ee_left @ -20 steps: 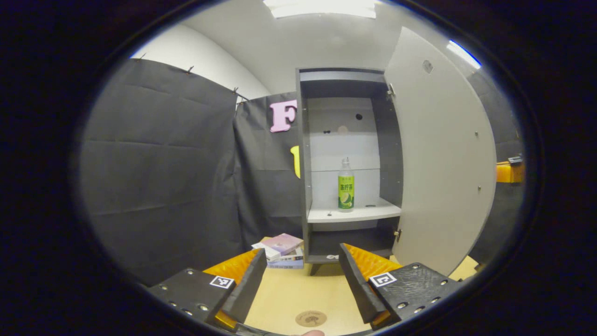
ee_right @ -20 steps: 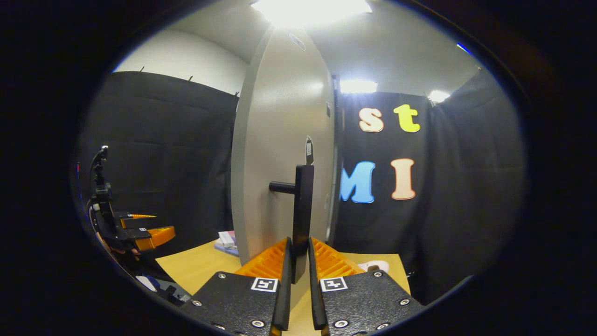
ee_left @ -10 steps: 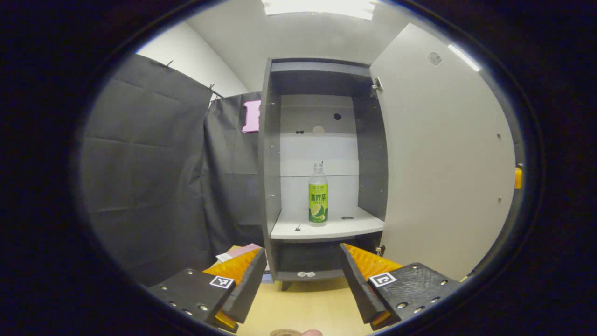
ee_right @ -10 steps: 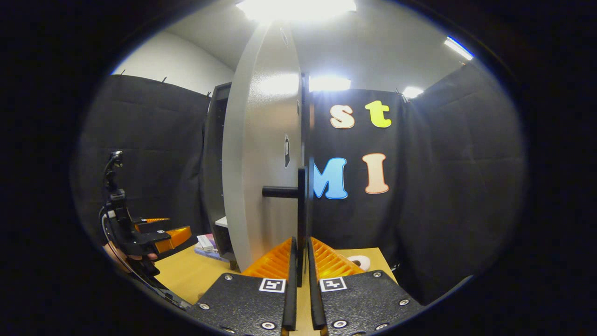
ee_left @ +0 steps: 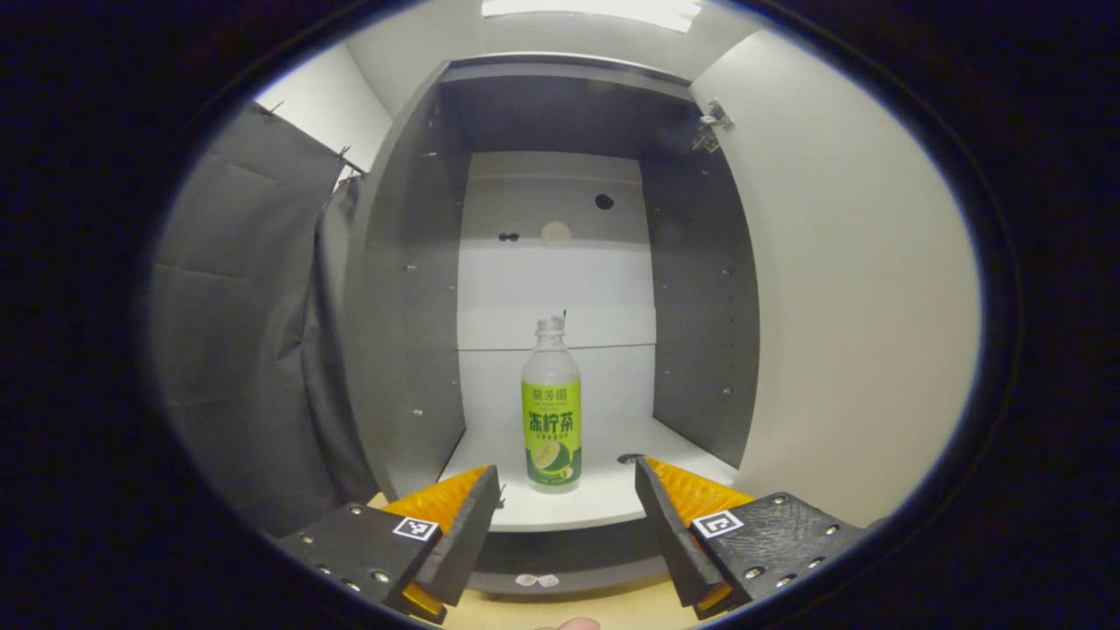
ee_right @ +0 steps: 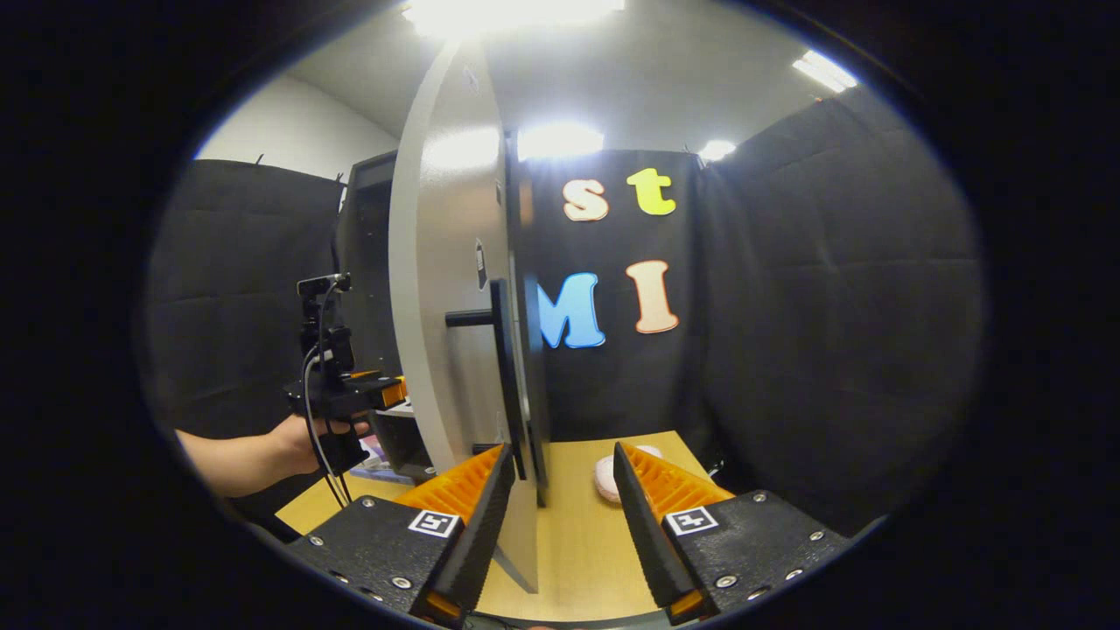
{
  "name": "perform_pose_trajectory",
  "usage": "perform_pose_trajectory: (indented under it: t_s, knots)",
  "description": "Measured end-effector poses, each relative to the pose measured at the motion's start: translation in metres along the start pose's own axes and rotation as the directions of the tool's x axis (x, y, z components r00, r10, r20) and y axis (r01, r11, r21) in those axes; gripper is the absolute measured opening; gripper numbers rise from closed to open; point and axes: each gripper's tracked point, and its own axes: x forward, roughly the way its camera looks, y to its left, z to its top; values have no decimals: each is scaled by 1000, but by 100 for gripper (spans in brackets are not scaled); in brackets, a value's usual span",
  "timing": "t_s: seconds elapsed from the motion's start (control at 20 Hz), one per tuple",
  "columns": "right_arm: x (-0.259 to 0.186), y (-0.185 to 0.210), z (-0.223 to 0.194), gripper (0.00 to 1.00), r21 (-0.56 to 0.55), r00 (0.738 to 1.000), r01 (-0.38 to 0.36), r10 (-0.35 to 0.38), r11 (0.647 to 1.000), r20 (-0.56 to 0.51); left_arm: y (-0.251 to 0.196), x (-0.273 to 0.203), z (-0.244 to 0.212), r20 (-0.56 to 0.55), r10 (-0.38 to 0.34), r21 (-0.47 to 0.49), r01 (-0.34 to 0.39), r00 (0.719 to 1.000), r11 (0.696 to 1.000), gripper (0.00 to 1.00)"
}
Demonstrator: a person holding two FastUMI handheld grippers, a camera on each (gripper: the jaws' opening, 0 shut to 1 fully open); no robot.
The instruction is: Open the cabinet door with the right hand, grasp the bottle in the cabinet with the left hand and place it on the coaster, then close the cabinet door with the right hand.
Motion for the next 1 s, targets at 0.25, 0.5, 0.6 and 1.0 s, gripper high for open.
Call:
perform_pose_trajectory:
  t_s: [0.25, 0.5, 0.6, 1.0]
  knots:
    - [-9, -18, -16, 83, 38, 994, 103, -102, 994, -24, -2, 59, 9, 25, -10, 43, 9, 1000, 999, 94]
    - [-17, -24, -28, 84, 32, 984, 174, -173, 984, -47, 20, 106, 6, 19, 26, -21, -25, 1000, 999, 89]
    - [-13, -22, -28, 84, 37, 983, 180, -178, 983, -51, 17, 121, 3, 11, 13, -16, -13, 1000, 1000, 94]
    - [3, -15, -32, 84, -32, 978, 190, -192, 981, -76, 25, 143, -6, 12, 42, -43, -41, 999, 998, 78]
